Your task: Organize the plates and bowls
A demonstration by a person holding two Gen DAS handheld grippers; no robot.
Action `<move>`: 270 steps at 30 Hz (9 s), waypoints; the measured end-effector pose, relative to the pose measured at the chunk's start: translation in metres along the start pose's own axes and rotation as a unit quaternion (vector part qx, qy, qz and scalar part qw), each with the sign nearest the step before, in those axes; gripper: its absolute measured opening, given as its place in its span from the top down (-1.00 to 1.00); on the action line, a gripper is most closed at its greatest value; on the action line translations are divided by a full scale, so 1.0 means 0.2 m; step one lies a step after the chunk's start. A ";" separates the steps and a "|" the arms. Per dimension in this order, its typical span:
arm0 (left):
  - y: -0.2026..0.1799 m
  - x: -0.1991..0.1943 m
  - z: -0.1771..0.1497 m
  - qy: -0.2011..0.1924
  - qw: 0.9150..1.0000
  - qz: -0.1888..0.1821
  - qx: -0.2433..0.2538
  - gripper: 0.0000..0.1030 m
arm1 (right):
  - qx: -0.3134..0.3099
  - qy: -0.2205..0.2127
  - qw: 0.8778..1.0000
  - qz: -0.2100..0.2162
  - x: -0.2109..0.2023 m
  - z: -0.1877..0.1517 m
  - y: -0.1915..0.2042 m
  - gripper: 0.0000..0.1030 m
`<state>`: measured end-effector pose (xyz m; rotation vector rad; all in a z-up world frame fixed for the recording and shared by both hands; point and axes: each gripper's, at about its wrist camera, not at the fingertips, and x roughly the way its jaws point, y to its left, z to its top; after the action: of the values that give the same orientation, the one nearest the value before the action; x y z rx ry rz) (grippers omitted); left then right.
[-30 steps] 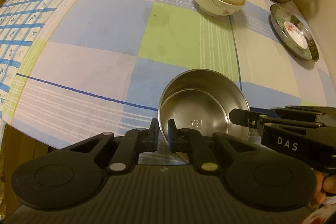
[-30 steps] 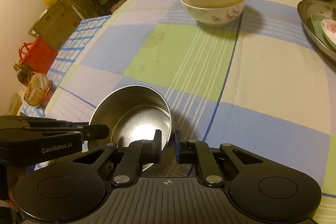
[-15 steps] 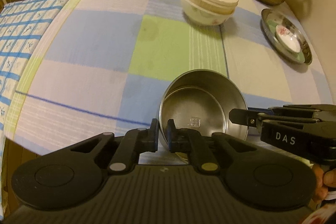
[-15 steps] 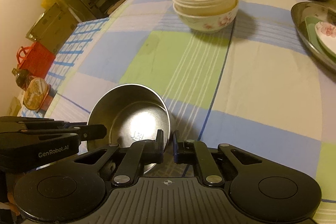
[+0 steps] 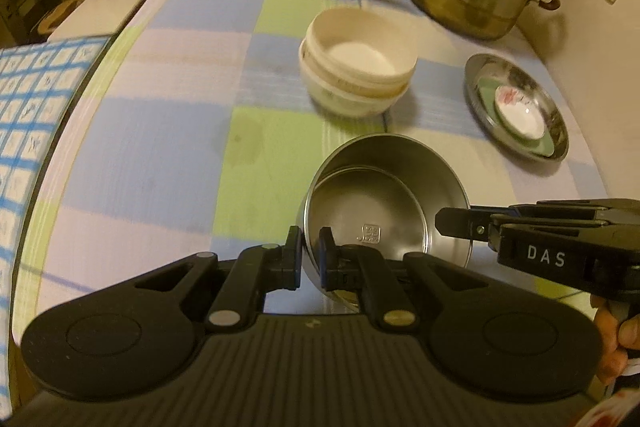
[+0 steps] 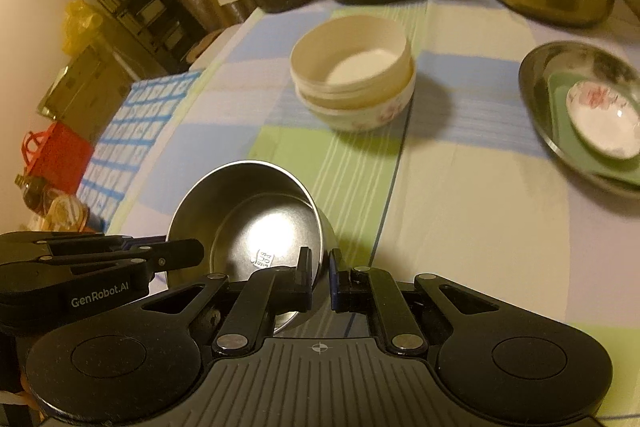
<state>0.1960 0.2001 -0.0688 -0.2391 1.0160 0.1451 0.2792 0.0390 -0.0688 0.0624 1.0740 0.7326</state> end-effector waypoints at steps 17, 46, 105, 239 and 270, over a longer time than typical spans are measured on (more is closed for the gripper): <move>-0.07 0.00 0.47 -0.056 0.997 -0.013 0.055 0.86 | 0.022 -0.045 0.999 -0.015 -0.09 0.42 -0.04 0.84; -0.02 0.38 0.88 -0.020 0.998 -0.027 0.048 0.86 | 0.092 -0.002 0.995 -0.034 0.21 0.80 -0.28 0.84; 0.01 0.39 0.78 -0.016 0.998 -0.032 0.059 0.84 | 0.097 -0.071 0.991 -0.056 0.15 0.59 -0.28 0.80; 0.06 0.62 0.85 -0.011 0.995 -0.039 0.093 0.82 | 0.142 -0.058 0.988 0.001 0.42 0.75 -0.45 0.76; 0.07 0.68 0.87 0.021 0.995 -0.036 0.086 0.60 | 0.114 -0.015 0.993 -0.040 0.45 0.75 -0.38 0.41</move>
<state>0.4059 0.2611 -0.0990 -0.1220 1.0532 -0.0141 0.4646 0.0762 -0.0943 0.2241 1.1209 0.5322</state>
